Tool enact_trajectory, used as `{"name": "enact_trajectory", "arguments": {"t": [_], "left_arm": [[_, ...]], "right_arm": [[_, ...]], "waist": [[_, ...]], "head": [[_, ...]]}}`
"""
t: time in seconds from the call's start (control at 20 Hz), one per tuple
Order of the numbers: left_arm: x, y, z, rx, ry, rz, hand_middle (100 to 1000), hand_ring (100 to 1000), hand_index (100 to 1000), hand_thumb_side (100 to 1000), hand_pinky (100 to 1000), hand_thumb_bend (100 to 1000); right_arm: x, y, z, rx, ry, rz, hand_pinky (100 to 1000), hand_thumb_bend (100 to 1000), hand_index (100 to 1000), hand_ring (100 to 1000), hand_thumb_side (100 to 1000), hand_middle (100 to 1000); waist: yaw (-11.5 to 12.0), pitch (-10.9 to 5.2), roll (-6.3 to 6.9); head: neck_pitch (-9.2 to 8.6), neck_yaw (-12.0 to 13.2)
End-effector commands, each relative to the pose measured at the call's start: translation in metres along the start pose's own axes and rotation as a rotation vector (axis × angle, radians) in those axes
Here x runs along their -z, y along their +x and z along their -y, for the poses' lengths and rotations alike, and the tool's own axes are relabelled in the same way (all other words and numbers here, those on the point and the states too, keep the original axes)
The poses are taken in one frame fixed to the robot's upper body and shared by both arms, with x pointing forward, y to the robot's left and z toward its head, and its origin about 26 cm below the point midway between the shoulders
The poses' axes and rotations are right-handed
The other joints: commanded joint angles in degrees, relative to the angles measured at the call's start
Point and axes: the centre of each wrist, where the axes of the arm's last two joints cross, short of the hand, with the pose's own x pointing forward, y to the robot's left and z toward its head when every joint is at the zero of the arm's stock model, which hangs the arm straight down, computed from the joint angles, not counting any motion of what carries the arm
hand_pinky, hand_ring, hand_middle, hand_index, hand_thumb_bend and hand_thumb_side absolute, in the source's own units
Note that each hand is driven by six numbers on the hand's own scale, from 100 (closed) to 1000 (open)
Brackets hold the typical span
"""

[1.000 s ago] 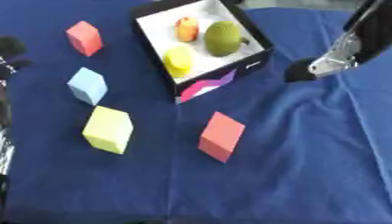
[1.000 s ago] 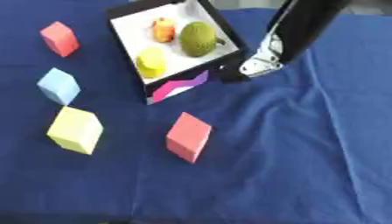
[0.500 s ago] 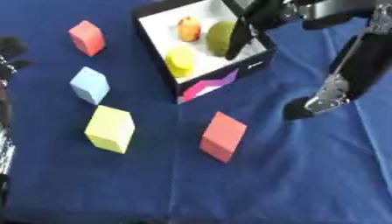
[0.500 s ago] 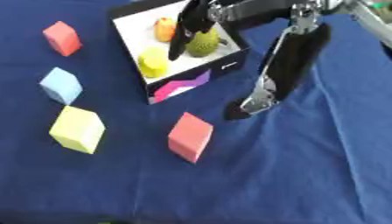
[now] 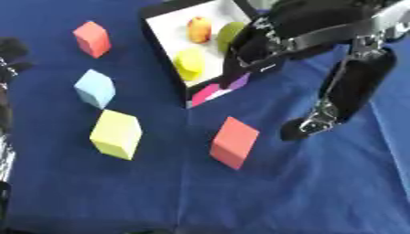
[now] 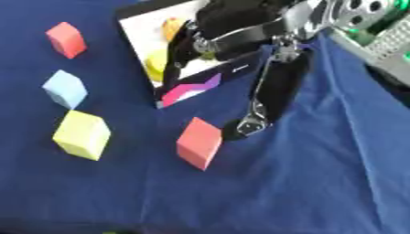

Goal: Pick up objects on the table and place them in the box.

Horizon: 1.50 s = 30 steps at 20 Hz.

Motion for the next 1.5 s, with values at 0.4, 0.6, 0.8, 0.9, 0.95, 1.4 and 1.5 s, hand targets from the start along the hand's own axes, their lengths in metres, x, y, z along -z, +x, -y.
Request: {"name": "enact_trajectory", "arguments": {"t": [0.4,0.6,0.8,0.9,0.95,1.4,1.5], "left_arm": [[0.007,0.011,-0.001,0.004,-0.007,0.041,594,731,665,726,715,100],[0.007,0.011,0.001,0.000,-0.010,0.044,593,730,665,725,714,100],[0.007,0.012,0.002,-0.004,-0.012,0.047,593,730,665,725,714,100],[0.008,0.013,0.002,-0.006,-0.013,0.049,593,731,665,724,715,100],[0.008,0.013,0.002,-0.007,-0.013,0.049,594,731,665,724,715,100],[0.008,0.013,0.003,-0.007,-0.015,0.049,594,731,664,725,714,100],[0.008,0.013,0.003,-0.008,-0.017,0.050,594,731,664,725,714,100]], "right_arm": [[0.008,0.001,-0.013,-0.034,0.012,-0.003,807,447,841,828,179,773],[0.011,-0.001,-0.014,-0.064,-0.008,-0.001,808,445,838,831,173,773],[0.019,-0.004,-0.020,-0.085,-0.005,0.002,808,442,835,834,166,772],[0.023,-0.007,-0.025,-0.084,-0.001,0.002,808,459,834,835,152,772],[0.026,-0.009,-0.028,-0.083,0.003,0.001,808,439,833,835,157,772],[0.041,-0.026,-0.051,-0.068,0.048,-0.019,807,439,818,833,160,768],[0.045,-0.030,-0.055,-0.063,0.056,-0.023,808,440,814,833,162,764]], "waist": [[0.9,-1.29,-0.14],[1.2,-1.25,-0.16],[1.5,-1.28,-0.21],[1.6,-1.26,-0.21],[1.6,-1.25,-0.21],[1.5,-0.94,0.01],[1.4,-0.89,0.06]], "head": [[0.10,-0.7],[0.05,-0.9],[-0.04,-1.0],[-0.17,-1.0],[-0.18,-1.0],[-0.07,-1.3],[-0.11,-1.3]]}}
